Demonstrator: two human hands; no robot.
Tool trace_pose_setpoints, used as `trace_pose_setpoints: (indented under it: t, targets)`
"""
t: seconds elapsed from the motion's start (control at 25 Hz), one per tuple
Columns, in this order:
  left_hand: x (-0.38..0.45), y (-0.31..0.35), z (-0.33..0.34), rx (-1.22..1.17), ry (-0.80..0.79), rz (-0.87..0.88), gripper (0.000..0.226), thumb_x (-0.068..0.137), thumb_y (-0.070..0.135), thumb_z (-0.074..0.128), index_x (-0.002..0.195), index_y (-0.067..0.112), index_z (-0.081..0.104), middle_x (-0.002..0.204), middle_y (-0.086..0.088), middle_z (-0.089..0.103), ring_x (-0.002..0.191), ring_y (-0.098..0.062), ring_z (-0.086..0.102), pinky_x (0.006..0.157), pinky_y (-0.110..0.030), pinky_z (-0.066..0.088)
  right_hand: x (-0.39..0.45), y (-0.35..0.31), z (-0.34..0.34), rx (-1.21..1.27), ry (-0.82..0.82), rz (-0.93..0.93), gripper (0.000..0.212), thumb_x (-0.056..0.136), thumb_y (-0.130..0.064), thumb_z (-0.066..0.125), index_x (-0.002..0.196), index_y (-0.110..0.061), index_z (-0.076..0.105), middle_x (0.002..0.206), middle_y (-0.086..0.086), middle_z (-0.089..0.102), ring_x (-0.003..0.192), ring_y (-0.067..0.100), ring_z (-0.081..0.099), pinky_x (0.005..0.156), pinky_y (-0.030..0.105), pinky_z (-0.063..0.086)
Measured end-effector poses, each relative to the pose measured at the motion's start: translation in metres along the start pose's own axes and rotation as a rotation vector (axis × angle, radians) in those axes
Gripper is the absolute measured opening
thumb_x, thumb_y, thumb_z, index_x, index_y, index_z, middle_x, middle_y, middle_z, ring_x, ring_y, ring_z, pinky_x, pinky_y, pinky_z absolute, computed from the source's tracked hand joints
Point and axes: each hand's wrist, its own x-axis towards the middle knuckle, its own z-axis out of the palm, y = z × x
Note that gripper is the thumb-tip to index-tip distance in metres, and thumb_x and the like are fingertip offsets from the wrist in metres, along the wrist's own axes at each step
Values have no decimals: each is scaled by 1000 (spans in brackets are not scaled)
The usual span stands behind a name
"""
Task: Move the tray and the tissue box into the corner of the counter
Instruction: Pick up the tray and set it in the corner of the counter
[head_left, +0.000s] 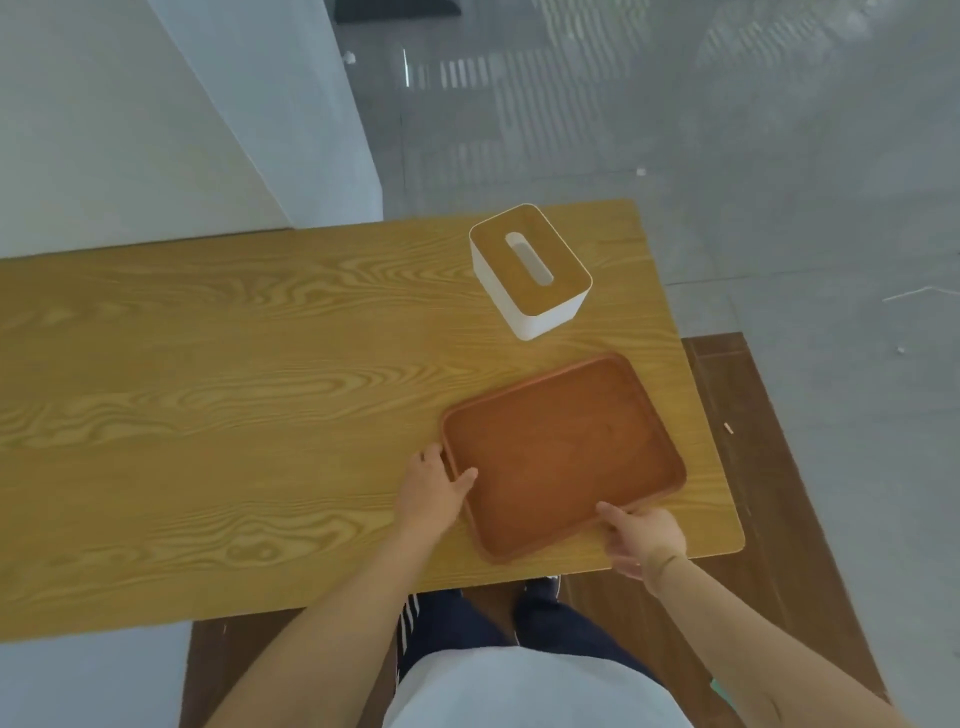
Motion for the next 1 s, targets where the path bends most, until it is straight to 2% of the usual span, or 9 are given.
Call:
trace_pose_setpoints:
  t: [0.08, 0.2, 0.28, 0.36, 0.44, 0.52, 0.6, 0.72, 1.0]
  targets:
    - [3, 13, 6, -93, 31, -73, 59, 92, 38, 65, 138, 9, 43, 134, -13, 51, 112, -29, 57, 81, -33, 44, 2, -2, 4, 26, -24, 22, 35, 84, -38, 81, 79, -4, 73, 71, 9, 76, 63, 24, 75, 60, 36, 65]
    - [8, 21, 5, -198, 21, -169, 28, 95, 19, 61, 119, 11, 49, 118, -12, 59, 85, -20, 58, 64, -27, 42, 1, -4, 4, 239, -94, 76, 24, 86, -14, 81, 101, 0, 68, 90, 15, 77, 81, 29, 76, 78, 45, 65]
    - [11, 20, 0, -337, -14, -202, 20, 97, 14, 56, 114, 13, 46, 110, -10, 60, 76, -12, 55, 56, -25, 40, -5, -5, 3, 431, -168, 104, 26, 87, 0, 76, 109, 3, 63, 96, 19, 76, 81, 30, 76, 75, 43, 65]
    - [11, 20, -9, -501, -32, -219, 22, 99, 14, 51, 119, 14, 42, 107, -7, 57, 81, -15, 57, 65, -33, 50, -14, -6, 2, 586, -273, 98, 25, 87, 6, 72, 108, 1, 60, 90, 19, 78, 79, 30, 76, 70, 40, 64]
    - [9, 20, -19, -646, -22, -220, 19, 100, 15, 46, 117, 18, 38, 106, -6, 56, 86, -19, 58, 74, -41, 53, -24, -7, 2, 651, -364, 52, 28, 87, 6, 72, 110, -1, 58, 90, 17, 80, 83, 32, 77, 72, 39, 64]
    - [6, 22, -29, -763, -13, -201, 20, 101, 17, 44, 118, 22, 36, 107, -4, 56, 89, -18, 58, 73, -38, 50, -32, -9, 2, 693, -419, -1, 35, 84, 4, 75, 113, -4, 57, 95, 15, 80, 87, 32, 78, 69, 38, 64]
    - [1, 20, -40, -867, -16, -162, 30, 100, 18, 51, 124, 27, 35, 110, 2, 58, 97, -15, 61, 80, -38, 53, -38, -12, 2, 719, -473, -54, 45, 79, -3, 80, 117, -11, 58, 106, 12, 80, 94, 31, 78, 71, 37, 61]
    - [-11, 7, -61, -952, -5, -101, 45, 99, 18, 59, 134, 33, 37, 116, 8, 60, 105, -13, 63, 91, -43, 54, -46, -17, 0, 643, -545, -136, 57, 69, -13, 87, 120, -11, 61, 110, 12, 79, 98, 30, 77, 70, 36, 63]
    - [-50, -20, -101, -1048, 181, -58, 54, 99, 16, 60, 145, 30, 35, 124, 2, 61, 112, -16, 62, 98, -46, 51, -53, -50, -3, 384, -682, -329, 62, 63, -31, 92, 117, -8, 71, 108, 10, 80, 99, 27, 76, 68, 31, 62]
